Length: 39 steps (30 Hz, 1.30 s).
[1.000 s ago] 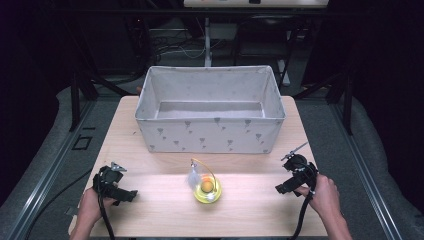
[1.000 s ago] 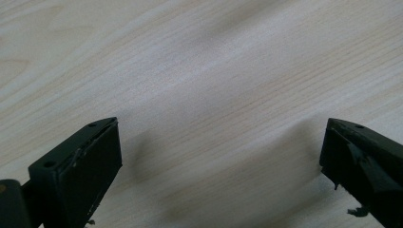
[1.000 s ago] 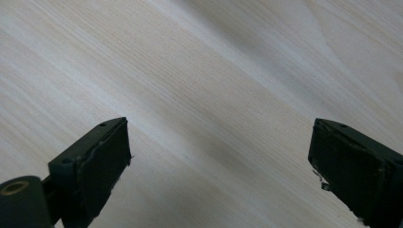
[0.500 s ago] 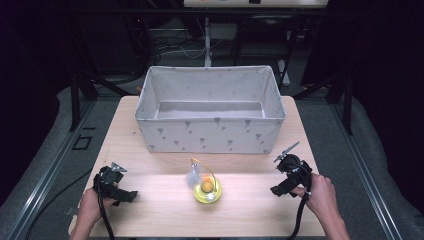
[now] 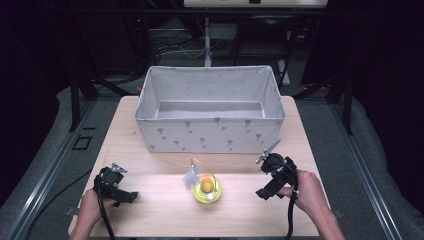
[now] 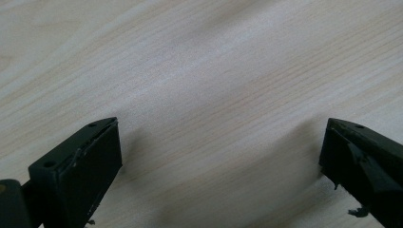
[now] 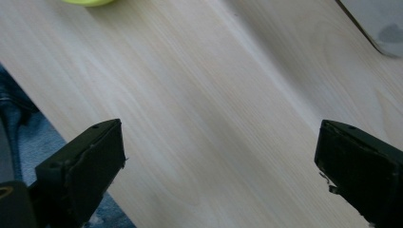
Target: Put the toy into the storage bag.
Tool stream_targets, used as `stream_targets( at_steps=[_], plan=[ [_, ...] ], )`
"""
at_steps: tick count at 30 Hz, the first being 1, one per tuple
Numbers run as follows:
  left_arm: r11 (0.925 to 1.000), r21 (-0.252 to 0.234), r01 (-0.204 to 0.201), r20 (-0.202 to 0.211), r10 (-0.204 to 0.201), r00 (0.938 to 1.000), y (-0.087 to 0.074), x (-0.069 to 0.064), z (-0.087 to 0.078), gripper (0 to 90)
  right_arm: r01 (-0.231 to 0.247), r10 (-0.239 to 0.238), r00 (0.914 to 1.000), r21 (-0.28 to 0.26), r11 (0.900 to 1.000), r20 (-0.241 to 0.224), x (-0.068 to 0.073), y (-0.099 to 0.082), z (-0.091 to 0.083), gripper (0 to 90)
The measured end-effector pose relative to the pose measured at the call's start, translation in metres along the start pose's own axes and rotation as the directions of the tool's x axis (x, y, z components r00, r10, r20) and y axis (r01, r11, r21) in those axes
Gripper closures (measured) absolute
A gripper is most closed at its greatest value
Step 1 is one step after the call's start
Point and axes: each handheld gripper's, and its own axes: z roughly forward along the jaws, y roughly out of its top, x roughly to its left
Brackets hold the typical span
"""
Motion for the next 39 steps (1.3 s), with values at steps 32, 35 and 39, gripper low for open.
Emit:
stream_targets(
  at_steps=[32,35,39],
  plan=[
    [0.9997,-0.025,-0.003,0.011,0.003,0.9999,0.001,-0.002,-0.001,0.2,0.24,-0.241,0.9696,-0.013,0.9706,-0.044,0.063,0.08,-0.015,0.0],
    [0.9997,-0.024,-0.003,0.012,0.003,0.9999,0.001,-0.002,-0.001,0.2,0.258,-0.259,0.9643,-0.018,0.9659,-0.056,0.068,0.089,-0.018,0.7],
    [0.9998,-0.022,-0.002,0.013,0.003,0.9999,0.0,-0.002,-0.001,0.2,0.285,-0.285,0.9568,-0.01,0.9584,-0.055,0.073,0.097,-0.021,4.3]
  ],
)
